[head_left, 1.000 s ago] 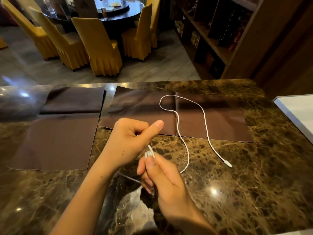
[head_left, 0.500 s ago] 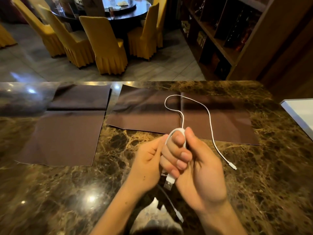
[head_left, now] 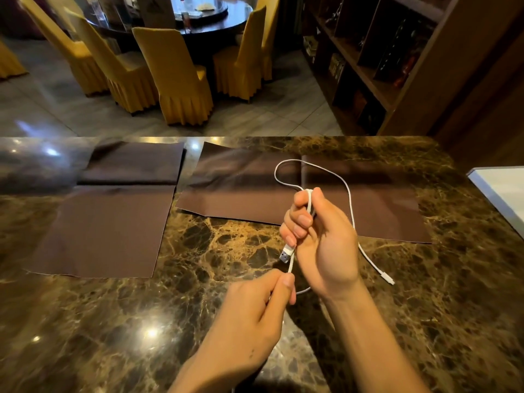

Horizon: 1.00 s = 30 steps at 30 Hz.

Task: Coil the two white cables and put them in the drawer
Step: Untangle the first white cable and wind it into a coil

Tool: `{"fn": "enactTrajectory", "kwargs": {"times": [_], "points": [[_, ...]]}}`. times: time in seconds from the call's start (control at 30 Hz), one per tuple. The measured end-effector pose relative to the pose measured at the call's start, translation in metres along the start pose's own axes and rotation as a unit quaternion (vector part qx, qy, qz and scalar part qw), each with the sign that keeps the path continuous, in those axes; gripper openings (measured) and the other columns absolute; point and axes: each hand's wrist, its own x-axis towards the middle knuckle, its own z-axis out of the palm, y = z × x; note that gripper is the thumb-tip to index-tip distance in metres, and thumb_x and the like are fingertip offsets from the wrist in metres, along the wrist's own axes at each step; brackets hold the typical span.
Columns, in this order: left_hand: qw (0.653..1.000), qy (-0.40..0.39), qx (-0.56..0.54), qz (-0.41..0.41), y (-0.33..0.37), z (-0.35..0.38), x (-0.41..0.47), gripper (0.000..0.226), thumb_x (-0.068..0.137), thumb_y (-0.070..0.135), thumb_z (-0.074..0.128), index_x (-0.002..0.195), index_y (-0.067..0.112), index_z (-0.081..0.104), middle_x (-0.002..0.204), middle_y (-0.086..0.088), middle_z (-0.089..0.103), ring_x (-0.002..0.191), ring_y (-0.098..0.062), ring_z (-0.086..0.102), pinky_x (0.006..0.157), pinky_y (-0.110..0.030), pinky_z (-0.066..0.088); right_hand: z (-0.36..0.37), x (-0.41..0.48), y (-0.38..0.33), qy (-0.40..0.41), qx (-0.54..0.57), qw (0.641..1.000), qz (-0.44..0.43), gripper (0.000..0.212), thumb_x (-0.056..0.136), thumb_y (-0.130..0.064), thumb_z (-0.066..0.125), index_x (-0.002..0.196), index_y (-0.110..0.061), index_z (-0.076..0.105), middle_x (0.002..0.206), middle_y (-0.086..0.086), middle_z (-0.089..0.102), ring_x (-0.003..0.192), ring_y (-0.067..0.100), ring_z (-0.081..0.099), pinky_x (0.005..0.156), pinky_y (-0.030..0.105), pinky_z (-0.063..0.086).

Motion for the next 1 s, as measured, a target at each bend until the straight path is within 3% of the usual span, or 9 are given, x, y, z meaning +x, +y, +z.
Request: {"fn": "enactTrajectory", "kwargs": {"times": [0.3, 0.43, 0.53, 0.67, 0.77, 0.83, 0.93, 1.0], "points": [[0.998, 0.016, 0.054, -0.001, -0.003, -0.020, 0.006, 0.046, 0.102, 0.042, 0.044, 0.060, 0.025, 0.049, 0.051, 0.009, 0.047, 0.047, -0.009, 0.043, 0.049, -0.021, 0.032, -0.018, -0.008, 0.039, -0.017, -0.214, 0.976, -0.021, 0.036, 0.101, -0.032, 0.043, 0.084, -0.011, 0.066, 0.064, -0.002, 0.047, 0.057, 0.010, 0.042, 0.054, 0.025, 0.037], [0.994, 0.029, 0.099, 0.026, -0.004, -0.038, 0.019, 0.056, 0.101, 0.049, 0.041, 0.057, 0.018, 0.055, 0.047, 0.003, 0.046, 0.045, -0.013, 0.045, 0.046, -0.023, 0.034, -0.023, -0.018, 0.052, -0.049, -0.347, 0.935, -0.058, 0.038, 0.104, -0.033, 0.038, 0.088, -0.015, 0.067, 0.078, 0.001, 0.062, 0.076, 0.018, 0.057, 0.071, 0.040, 0.047], [0.994, 0.012, 0.105, 0.034, 0.002, -0.051, 0.030, 0.057, 0.103, 0.052, 0.038, 0.070, 0.020, 0.072, 0.056, 0.003, 0.064, 0.056, -0.014, 0.063, 0.057, -0.032, 0.049, -0.022, -0.024, 0.057, -0.038, -0.346, 0.936, -0.047, 0.041, 0.103, -0.035, 0.038, 0.088, -0.010, 0.066, 0.081, 0.008, 0.062, 0.078, 0.019, 0.057, 0.072, 0.048, 0.047], [0.991, -0.015, 0.122, 0.052, 0.010, -0.062, 0.045, 0.057, 0.103, 0.051, 0.041, 0.064, 0.021, 0.071, 0.055, 0.005, 0.070, 0.057, -0.010, 0.069, 0.066, -0.037, 0.056, -0.019, -0.036, 0.065, -0.027, -0.373, 0.927, -0.021, 0.050, 0.095, -0.055, 0.036, 0.072, -0.016, 0.058, 0.066, 0.005, 0.055, 0.064, 0.014, 0.051, 0.062, 0.037, 0.041], [0.989, -0.017, 0.132, 0.059, 0.012, -0.064, 0.056, 0.063, 0.102, 0.051, 0.047, 0.052, 0.014, 0.058, 0.043, 0.000, 0.059, 0.043, -0.009, 0.057, 0.054, -0.036, 0.051, -0.014, -0.047, 0.070, -0.027, -0.345, 0.938, -0.005, 0.055, 0.092, -0.059, 0.035, 0.069, -0.013, 0.053, 0.062, 0.004, 0.049, 0.060, 0.007, 0.051, 0.060, 0.028, 0.040], [0.992, -0.030, 0.113, 0.056, 0.011, -0.064, 0.062, 0.065, 0.101, 0.048, 0.051, 0.050, 0.007, 0.048, 0.042, -0.009, 0.048, 0.038, -0.013, 0.044, 0.049, -0.036, 0.043, -0.009, -0.053, 0.070, -0.043, -0.290, 0.956, 0.012, 0.052, 0.094, -0.059, 0.038, 0.067, -0.018, 0.056, 0.061, 0.000, 0.046, 0.059, 0.009, 0.048, 0.059, 0.028, 0.036], [0.995, -0.051, 0.062, 0.065, 0.008, -0.062, 0.068, 0.064, 0.102, 0.042, 0.052, 0.050, 0.007, 0.034, 0.045, -0.002, 0.027, 0.045, -0.010, 0.026, 0.048, -0.034, 0.029, 0.000, -0.060, 0.066, -0.075, -0.219, 0.973, 0.019, 0.049, 0.095, -0.064, 0.047, 0.068, -0.024, 0.060, 0.057, -0.006, 0.041, 0.055, 0.014, 0.039, 0.055, 0.038, 0.028], [0.996, -0.056, 0.010, 0.063, 0.005, -0.057, 0.068, 0.062, 0.102, 0.037, 0.053, 0.051, 0.011, 0.027, 0.050, 0.001, 0.022, 0.049, -0.010, 0.021, 0.049, -0.029, 0.023, 0.005, -0.064, 0.061, -0.091, -0.166, 0.982, 0.017, 0.047, 0.093, -0.062, 0.054, 0.067, -0.023, 0.058, 0.054, -0.009, 0.039, 0.050, 0.011, 0.035, 0.051, 0.033, 0.027]]}}
